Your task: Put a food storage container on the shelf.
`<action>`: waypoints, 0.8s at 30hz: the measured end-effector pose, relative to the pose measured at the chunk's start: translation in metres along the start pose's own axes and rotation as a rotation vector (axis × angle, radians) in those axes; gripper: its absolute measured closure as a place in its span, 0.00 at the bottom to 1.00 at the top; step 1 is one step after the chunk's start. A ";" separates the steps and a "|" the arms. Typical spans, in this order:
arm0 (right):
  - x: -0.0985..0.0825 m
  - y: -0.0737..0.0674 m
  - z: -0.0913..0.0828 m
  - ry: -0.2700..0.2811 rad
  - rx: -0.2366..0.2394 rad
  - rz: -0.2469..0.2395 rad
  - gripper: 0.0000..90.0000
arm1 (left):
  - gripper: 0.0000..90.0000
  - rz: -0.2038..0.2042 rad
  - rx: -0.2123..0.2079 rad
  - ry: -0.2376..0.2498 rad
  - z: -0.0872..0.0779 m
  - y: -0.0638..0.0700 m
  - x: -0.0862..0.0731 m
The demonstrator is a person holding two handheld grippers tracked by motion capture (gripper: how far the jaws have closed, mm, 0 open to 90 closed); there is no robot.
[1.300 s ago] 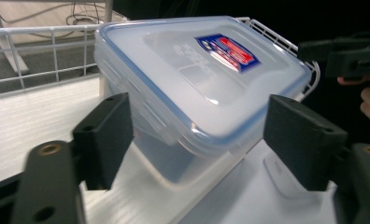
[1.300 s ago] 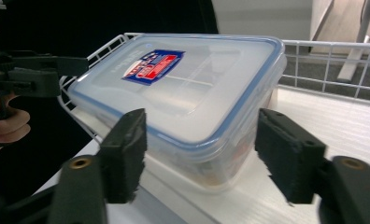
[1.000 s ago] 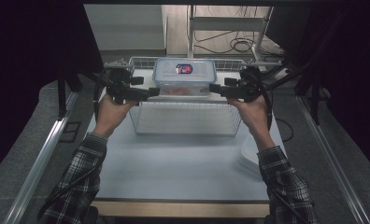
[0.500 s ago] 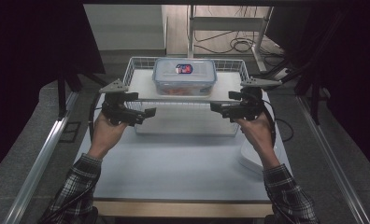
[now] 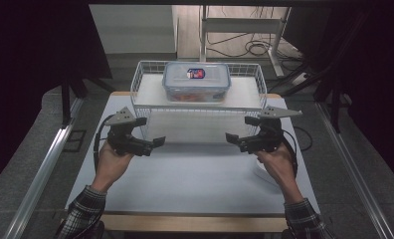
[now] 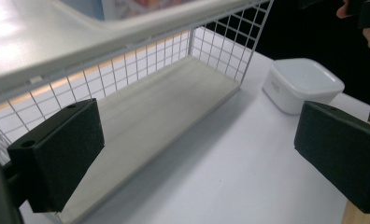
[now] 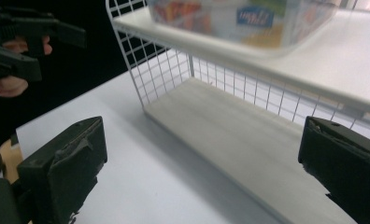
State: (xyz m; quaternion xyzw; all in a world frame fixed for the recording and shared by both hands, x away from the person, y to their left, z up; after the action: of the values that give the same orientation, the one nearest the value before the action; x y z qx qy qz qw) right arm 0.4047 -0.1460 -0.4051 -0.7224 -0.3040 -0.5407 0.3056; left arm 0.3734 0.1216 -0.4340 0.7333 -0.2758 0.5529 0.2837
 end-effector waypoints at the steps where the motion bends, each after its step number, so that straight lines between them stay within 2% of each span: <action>1: -0.004 -0.001 -0.002 -0.004 -0.003 -0.008 0.02 | 0.01 0.003 -0.002 -0.003 -0.001 0.002 -0.003; 12: -0.034 -0.011 -0.019 -0.018 -0.019 0.003 0.02 | 0.02 0.043 0.028 -0.024 -0.012 0.019 -0.035; 14: -0.040 -0.011 -0.021 -0.039 -0.031 -0.013 0.02 | 0.02 0.049 0.035 -0.027 -0.013 0.021 -0.043; 17: -0.044 -0.011 -0.024 -0.029 -0.045 -0.026 0.03 | 0.02 0.068 0.053 -0.045 -0.014 0.022 -0.052; 19: -0.050 -0.012 -0.026 -0.035 -0.050 -0.029 0.03 | 0.02 0.058 0.042 -0.040 -0.014 0.023 -0.056; 24: -0.066 -0.014 -0.027 -0.046 -0.063 -0.023 0.03 | 0.03 0.048 0.054 -0.029 -0.016 0.025 -0.066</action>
State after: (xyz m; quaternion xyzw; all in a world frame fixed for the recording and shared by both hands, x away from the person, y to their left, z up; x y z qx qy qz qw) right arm 0.3628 -0.1657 -0.4607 -0.7404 -0.3021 -0.5367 0.2692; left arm 0.3293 0.1221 -0.4915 0.7418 -0.2821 0.5563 0.2464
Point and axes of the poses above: each handheld gripper's, and its own axes: z roughly forward along the jaws, x roughly out of its top, y roughly to its right, the point moved 9 cm from there along z, roughly forward along the jaws, and after that the axes turned 12 degrees about y, right-handed, at the moved point
